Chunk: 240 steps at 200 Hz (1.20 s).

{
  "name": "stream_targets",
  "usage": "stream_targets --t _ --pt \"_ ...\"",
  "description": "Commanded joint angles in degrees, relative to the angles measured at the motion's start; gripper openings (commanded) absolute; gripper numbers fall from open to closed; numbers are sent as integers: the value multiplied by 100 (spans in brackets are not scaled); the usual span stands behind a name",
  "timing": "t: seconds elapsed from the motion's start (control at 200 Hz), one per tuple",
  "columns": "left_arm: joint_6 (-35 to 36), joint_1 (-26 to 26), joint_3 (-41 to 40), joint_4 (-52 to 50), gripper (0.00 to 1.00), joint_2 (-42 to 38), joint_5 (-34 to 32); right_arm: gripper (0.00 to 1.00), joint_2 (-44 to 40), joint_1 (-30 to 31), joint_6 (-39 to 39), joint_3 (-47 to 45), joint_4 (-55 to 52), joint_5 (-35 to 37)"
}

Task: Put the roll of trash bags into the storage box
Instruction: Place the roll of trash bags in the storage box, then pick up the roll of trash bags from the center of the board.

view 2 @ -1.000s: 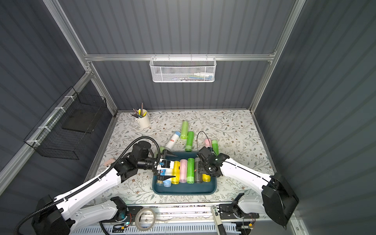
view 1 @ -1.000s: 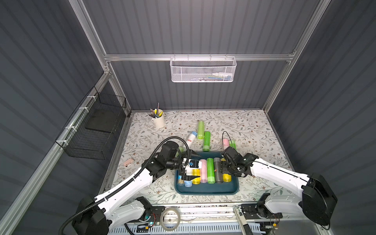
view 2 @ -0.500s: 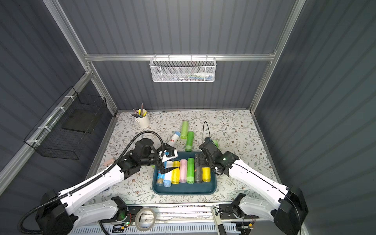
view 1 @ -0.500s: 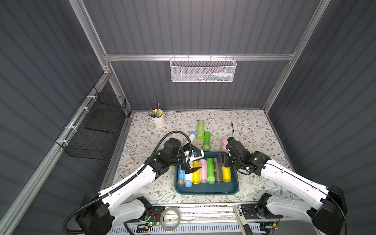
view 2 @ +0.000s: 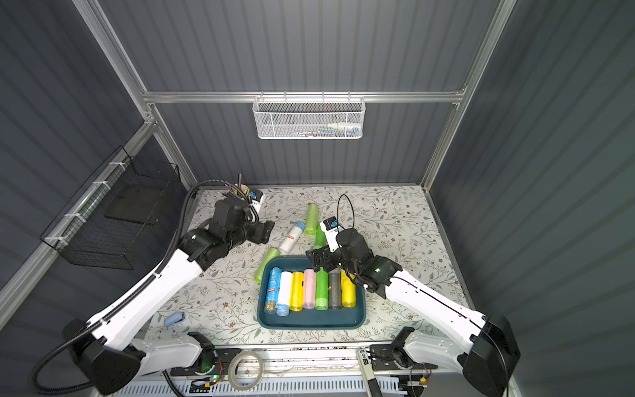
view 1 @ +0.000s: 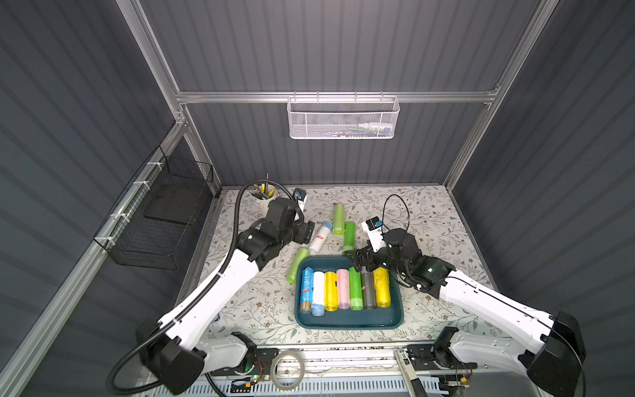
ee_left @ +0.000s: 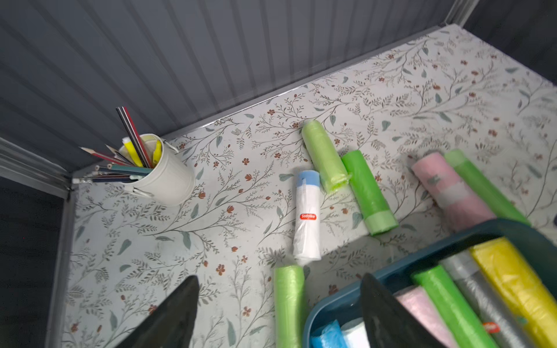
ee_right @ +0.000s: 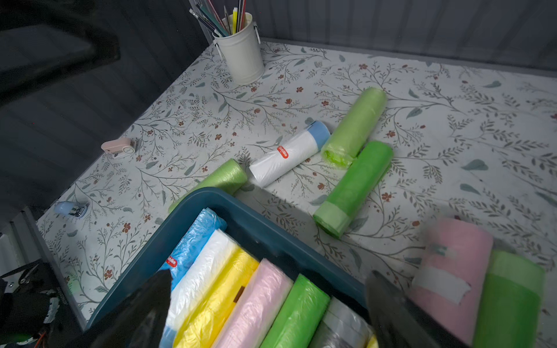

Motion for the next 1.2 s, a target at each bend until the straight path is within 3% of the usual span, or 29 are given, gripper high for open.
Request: stream_targets --t 0.0,0.07,0.16,0.265,0.39,0.85,1.031,1.196 --pt "-606 -26 795 -1122 77 1338 541 99 46 21 -607 -413 1028 -196" --pt "-558 -26 1243 -1144 75 2121 586 99 42 6 -482 -662 1307 -158" --pt "-393 -21 1735 -1188 72 2908 681 99 78 -4 -429 -889 1683 -630" --pt "-251 -26 1785 -783 72 3290 575 99 164 -4 -439 -819 1675 -1123" --pt "-256 48 2103 -751 69 3775 483 99 64 -4 -395 -1234 2436 -1604" --pt "4 227 2408 -791 66 4611 727 99 -782 -52 -636 -2005 3162 -719" --pt "-31 283 2337 -530 63 4794 817 99 -645 -228 -386 -2084 3386 -773" --pt "-3 324 2351 -485 54 4893 681 99 -658 -396 -256 -2116 3419 -913"
